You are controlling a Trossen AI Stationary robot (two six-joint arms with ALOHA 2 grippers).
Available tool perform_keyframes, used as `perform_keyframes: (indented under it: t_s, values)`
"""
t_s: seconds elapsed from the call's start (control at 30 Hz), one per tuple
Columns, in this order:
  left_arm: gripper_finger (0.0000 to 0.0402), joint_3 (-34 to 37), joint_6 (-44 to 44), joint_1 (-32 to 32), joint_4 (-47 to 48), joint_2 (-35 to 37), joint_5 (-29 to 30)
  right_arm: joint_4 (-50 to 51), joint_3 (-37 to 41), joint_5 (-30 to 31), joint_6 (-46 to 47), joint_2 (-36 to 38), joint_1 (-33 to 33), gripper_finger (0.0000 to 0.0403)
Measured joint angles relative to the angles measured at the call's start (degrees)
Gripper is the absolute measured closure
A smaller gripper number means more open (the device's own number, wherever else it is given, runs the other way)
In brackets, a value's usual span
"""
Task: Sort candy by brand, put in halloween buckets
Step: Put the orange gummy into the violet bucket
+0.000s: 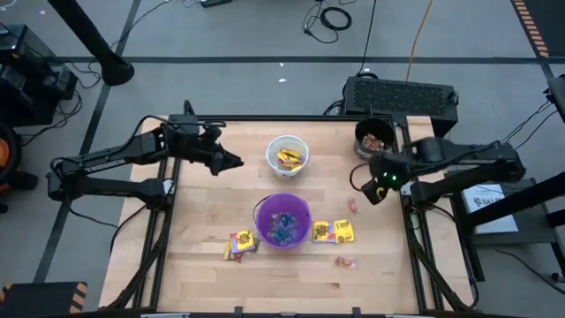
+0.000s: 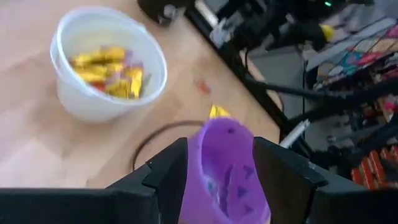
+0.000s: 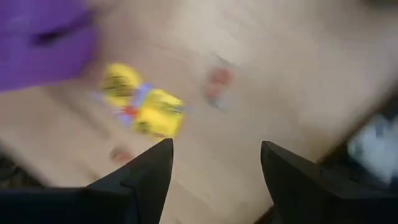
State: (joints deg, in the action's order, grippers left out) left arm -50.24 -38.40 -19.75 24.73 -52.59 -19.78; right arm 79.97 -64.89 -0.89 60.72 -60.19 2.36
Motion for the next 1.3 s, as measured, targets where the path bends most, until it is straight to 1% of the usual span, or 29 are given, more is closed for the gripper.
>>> perform_keyframes:
  t_s: [0.07,0.13,0.23,0.3,0.37,0.5,0.6,0.73,0.83,0.93,1.1,1.2,1.3]
  values:
    - [0.0213,0.00,-0.33,0.65,1.80,0.02,-0.40,-1.85,6.45,-0.64,6.59,0.81,-0.07,0.0173]
    - [0.0213,0.00,-0.34,1.54,3.40,0.01,-0.59,-6.04,12.62,-2.43,10.88,0.91,-0.07,0.0176]
    - [0.0213,0.00,-0.37,2.47,4.70,0.03,-0.65,-16.81,20.65,-5.21,17.76,0.68,-0.05,0.0176]
    - [0.0213,0.00,-0.43,2.89,5.09,0.03,-0.41,-26.37,24.57,-5.06,20.41,0.03,-0.05,0.0174]
    - [0.0213,0.00,-1.48,3.26,4.98,0.05,0.37,-32.24,27.01,-4.46,21.95,-1.28,-0.59,0.0172]
    - [0.0213,0.00,-1.75,3.67,4.96,0.03,1.95,-32.92,28.50,-1.76,24.92,-5.58,-2.42,0.0170]
    - [0.0213,0.00,-1.76,3.89,4.96,0.03,3.50,-35.33,28.82,-0.49,23.11,-8.86,-3.88,0.0170]
    - [0.0213,0.00,-1.74,3.92,5.00,0.03,3.78,-39.81,28.80,-2.21,19.34,-12.99,-5.42,0.0177]
    - [0.0213,0.00,-1.56,3.93,5.10,0.03,4.15,-42.77,28.80,-3.53,17.43,-15.90,-5.76,0.0191]
    - [0.0213,0.00,-1.43,3.94,5.25,0.03,5.00,-43.33,28.80,-5.04,16.62,-18.86,-5.86,0.0216]
    - [0.0213,0.00,-1.21,3.92,5.31,0.03,5.49,-43.30,28.63,-6.68,14.82,-21.78,-5.69,0.0278]
    - [0.0213,0.00,-1.18,3.92,5.35,0.03,6.23,-43.60,28.63,-7.51,13.64,-21.71,-5.67,0.0318]
    - [0.0213,0.00,-1.17,3.92,5.36,0.03,6.59,-44.52,28.82,-8.91,12.15,-19.58,-5.97,0.0352]
